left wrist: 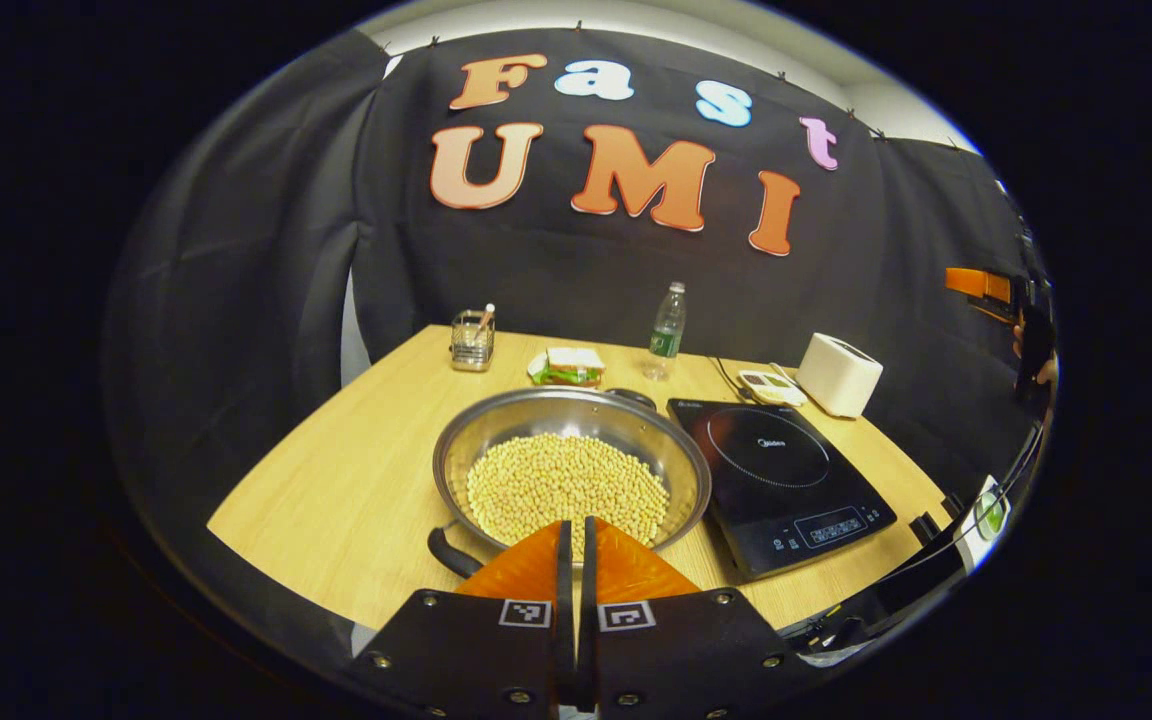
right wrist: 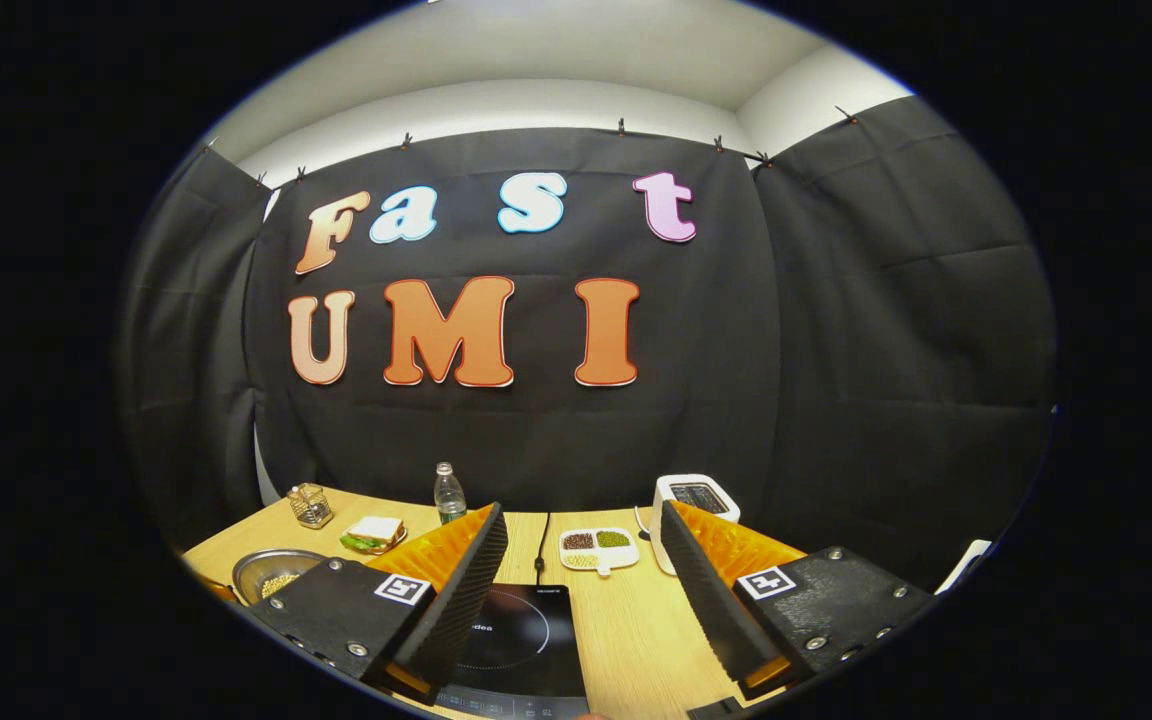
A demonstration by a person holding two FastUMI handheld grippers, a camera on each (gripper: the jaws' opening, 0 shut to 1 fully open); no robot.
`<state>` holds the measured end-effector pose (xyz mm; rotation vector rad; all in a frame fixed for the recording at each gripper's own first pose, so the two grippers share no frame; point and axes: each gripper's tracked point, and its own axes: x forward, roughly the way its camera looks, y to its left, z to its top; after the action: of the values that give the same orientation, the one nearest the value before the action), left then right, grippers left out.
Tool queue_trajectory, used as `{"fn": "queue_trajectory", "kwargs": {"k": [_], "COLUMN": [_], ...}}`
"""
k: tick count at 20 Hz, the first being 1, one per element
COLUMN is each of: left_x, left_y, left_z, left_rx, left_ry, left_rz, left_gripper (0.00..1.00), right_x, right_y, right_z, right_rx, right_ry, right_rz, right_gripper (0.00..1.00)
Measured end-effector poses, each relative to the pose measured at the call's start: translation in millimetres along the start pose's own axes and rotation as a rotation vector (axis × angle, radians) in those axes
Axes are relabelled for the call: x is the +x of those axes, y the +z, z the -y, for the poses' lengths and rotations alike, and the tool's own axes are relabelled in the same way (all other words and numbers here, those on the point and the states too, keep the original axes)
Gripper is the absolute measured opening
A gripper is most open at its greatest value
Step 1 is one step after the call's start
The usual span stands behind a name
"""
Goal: First push the handle of the pot to place it horizontally, then grasp the pot with both hands and set it on the induction cooktop.
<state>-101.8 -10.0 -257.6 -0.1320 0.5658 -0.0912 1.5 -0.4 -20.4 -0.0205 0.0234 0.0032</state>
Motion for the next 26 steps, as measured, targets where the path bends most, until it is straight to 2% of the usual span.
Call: {"fn": "queue_trajectory", "kwargs": {"k": [1, 2, 4, 7, 9, 10, 11, 12, 14, 26], "left_x": [1.3, 1.7, 5.1, 12.2, 16.2, 17.0, 19.4, 20.7, 24.0, 41.4], "left_y": [-8.6, -16.5, -33.3, -67.2, -76.5, -79.7, -82.6, -86.7, -93.3, -80.5], "left_z": [-3.7, -8.3, -9.2, -8.3, -12.9, -16.0, -19.0, -20.5, -24.3, -43.2], "left_rx": [-0.008, -0.013, -0.023, -0.043, -0.053, -0.057, -0.059, -0.063, -0.080, -0.085], "left_ry": [0.009, 0.018, 0.024, 0.022, 0.034, 0.042, 0.050, 0.057, 0.067, 0.111], "left_rz": [-0.018, -0.033, -0.064, -0.122, -0.138, -0.143, -0.149, -0.156, -0.167, -0.154], "left_gripper": [0.02, 0.02, 0.02, 0.02, 0.02, 0.02, 0.02, 0.02, 0.02, 0.02], "right_x": [1.1, 1.7, 1.7, 4.0, 5.6, 4.8, 5.5, 6.7, 7.2, 9.7], "right_y": [-1.3, -3.2, -7.0, -16.5, -23.6, -26.8, -29.1, -30.6, -36.1, -31.7], "right_z": [-0.8, -0.6, -0.6, -5.2, -5.3, -6.0, -5.4, -3.7, -1.9, 9.4], "right_rx": [0.000, -0.004, -0.009, -0.007, -0.013, -0.017, -0.019, -0.018, -0.016, -0.004], "right_ry": [0.003, 0.004, 0.006, 0.016, 0.019, 0.020, 0.020, 0.018, 0.016, -0.016], "right_rz": [-0.005, -0.010, -0.022, -0.044, -0.059, -0.066, -0.070, -0.072, -0.084, -0.081], "right_gripper": [0.96, 1.00, 0.96, 1.00, 1.00, 0.96, 1.00, 0.96, 0.96, 0.96]}}
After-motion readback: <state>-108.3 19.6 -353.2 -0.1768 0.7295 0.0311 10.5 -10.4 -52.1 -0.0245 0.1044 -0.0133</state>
